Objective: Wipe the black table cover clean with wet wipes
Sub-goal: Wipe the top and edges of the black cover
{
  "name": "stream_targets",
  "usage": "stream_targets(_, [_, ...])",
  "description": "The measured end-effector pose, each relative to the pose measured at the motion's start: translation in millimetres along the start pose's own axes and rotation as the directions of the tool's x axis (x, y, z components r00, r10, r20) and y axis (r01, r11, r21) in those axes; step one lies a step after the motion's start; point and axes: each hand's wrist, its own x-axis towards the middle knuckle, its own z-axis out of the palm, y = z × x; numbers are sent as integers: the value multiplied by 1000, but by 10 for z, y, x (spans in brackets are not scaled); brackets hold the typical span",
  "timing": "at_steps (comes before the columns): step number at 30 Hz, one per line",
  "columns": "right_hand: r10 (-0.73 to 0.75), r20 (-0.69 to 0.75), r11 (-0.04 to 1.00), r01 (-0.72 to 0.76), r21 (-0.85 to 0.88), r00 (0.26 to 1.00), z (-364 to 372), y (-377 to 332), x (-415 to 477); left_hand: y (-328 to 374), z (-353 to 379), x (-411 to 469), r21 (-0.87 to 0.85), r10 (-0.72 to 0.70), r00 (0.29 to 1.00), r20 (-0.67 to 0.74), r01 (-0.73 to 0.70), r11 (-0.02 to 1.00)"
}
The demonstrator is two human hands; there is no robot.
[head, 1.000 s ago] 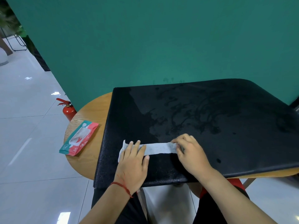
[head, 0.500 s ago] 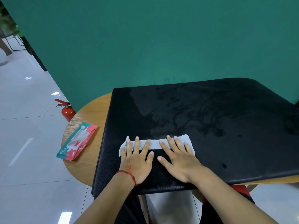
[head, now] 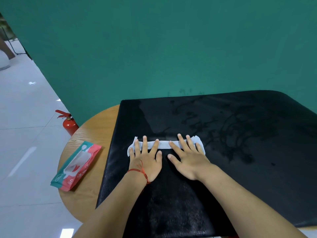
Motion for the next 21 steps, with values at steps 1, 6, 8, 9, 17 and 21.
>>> stream_targets(1, [-1,-4,1000,1,0,1000,-23,-3,78,-15,-15,80,-3,-1,1000,-6,1,1000])
stream_targets(6, [3,-22,1000,-3,-9,1000,-149,-28,492,-100,-61,442,6,10,999,-34,-10,1000])
stream_targets(8, [-1,-28,1000,0,-8,1000,-196,-39,661,-142,-70,571,16,21,999,-49,-21,1000])
stream_targets(9, [-1,-30,1000,1,-5,1000,-219,-41,741,-160,-75,631,19,25,998,-60,-24,1000])
stream_targets(17, [-59,-190,994,76,82,980,-313,58,999,-308,-58,835,-23,-24,977,-211,20,1000])
stream_targets(21, [82,-595,922,166,350,799,-276,324,1037,-642,-201,898,-260,-193,901,-389,94,961])
